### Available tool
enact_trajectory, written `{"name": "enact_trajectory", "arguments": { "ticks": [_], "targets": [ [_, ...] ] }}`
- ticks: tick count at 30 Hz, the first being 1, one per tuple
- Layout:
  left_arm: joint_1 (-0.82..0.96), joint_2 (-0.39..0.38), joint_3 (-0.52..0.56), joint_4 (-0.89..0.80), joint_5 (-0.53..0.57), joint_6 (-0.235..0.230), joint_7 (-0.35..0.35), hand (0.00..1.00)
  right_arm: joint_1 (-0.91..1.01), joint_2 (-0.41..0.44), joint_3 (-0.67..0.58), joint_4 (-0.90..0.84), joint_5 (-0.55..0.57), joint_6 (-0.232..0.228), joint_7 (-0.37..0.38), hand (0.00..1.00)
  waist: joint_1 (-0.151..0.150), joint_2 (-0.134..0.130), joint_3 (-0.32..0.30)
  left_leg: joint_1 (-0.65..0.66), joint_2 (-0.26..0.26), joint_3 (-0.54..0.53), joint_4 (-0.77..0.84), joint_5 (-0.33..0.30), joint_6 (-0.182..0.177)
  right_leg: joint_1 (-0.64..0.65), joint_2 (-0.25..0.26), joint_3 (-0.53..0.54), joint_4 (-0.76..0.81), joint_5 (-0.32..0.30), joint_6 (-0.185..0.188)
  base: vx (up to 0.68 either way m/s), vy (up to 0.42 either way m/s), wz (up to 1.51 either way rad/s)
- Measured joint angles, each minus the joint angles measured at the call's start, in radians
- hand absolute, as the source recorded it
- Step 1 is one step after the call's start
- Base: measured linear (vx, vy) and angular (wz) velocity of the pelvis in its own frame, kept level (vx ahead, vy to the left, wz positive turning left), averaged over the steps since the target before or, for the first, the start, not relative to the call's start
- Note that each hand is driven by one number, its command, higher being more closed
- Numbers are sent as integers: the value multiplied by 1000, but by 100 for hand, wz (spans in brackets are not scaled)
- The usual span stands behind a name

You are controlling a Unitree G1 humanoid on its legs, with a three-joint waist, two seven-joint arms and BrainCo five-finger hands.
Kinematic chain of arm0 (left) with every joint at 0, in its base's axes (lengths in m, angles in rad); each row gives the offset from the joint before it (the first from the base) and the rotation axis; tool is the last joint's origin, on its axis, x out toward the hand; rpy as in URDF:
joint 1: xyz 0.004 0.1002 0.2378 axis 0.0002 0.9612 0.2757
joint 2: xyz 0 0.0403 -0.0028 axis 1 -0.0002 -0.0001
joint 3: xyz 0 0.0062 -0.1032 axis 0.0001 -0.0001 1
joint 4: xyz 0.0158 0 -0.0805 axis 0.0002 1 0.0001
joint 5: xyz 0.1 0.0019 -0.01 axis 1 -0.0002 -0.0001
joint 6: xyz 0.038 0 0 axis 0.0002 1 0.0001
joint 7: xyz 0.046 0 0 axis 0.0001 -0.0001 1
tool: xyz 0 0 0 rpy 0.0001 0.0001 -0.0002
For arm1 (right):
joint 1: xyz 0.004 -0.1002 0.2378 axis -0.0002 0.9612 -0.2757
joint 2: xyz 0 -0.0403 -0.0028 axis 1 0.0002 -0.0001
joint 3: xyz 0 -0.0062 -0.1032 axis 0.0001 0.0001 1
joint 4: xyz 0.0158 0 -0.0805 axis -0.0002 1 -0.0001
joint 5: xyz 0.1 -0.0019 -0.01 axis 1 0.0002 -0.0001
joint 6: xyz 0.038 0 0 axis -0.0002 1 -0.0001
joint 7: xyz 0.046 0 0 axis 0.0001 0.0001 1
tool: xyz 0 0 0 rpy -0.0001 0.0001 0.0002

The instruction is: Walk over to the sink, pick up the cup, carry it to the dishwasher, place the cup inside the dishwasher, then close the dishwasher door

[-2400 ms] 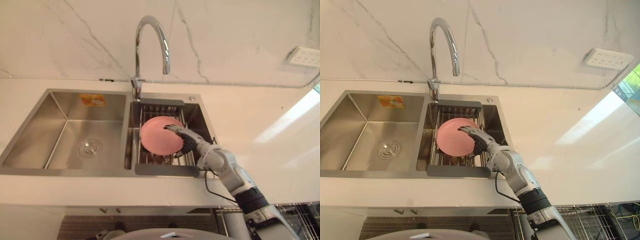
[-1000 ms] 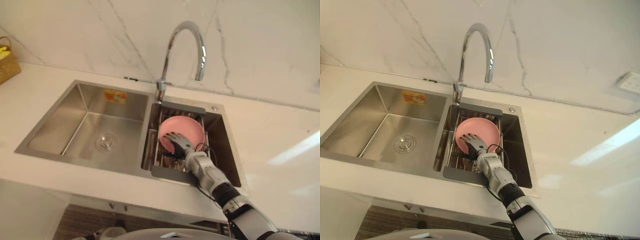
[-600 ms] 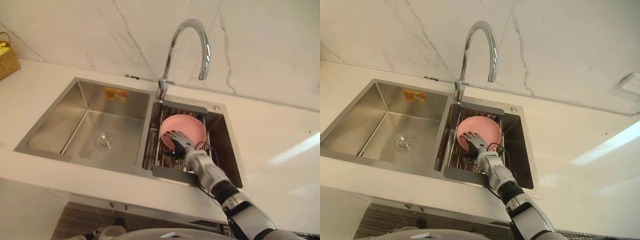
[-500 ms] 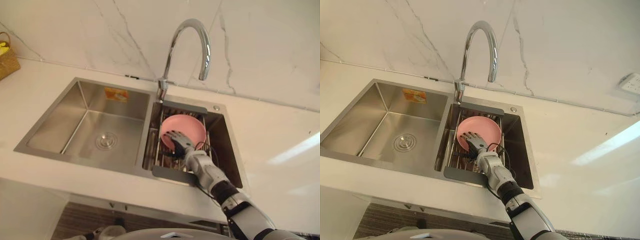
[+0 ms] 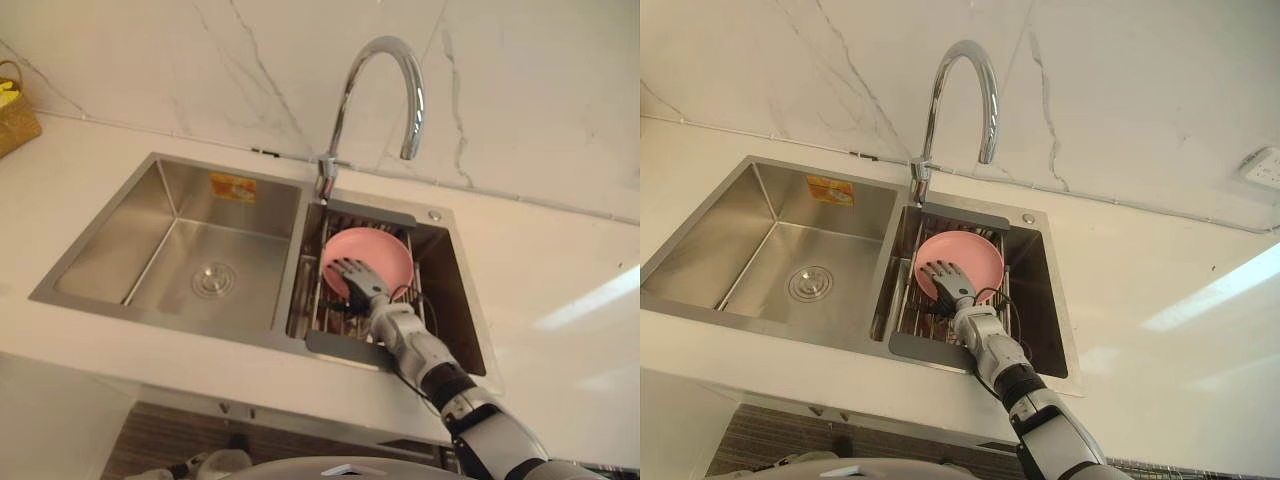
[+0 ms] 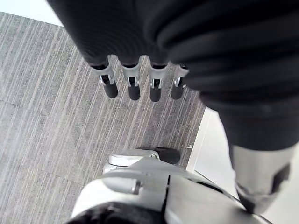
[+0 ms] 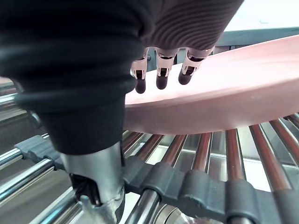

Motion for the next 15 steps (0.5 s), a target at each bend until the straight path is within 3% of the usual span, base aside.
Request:
{"name": "enact_trajectory", "arguments": {
  "ticks": [15],
  "targets": [
    [15, -22, 41, 0, 20, -9, -29, 0, 9, -84, -1, -47, 75, -48, -49, 0, -12, 30, 15, -16, -18, -25, 0, -3, 5, -18, -20, -1, 22, -6, 6, -4, 8, 3]
  ]
}}
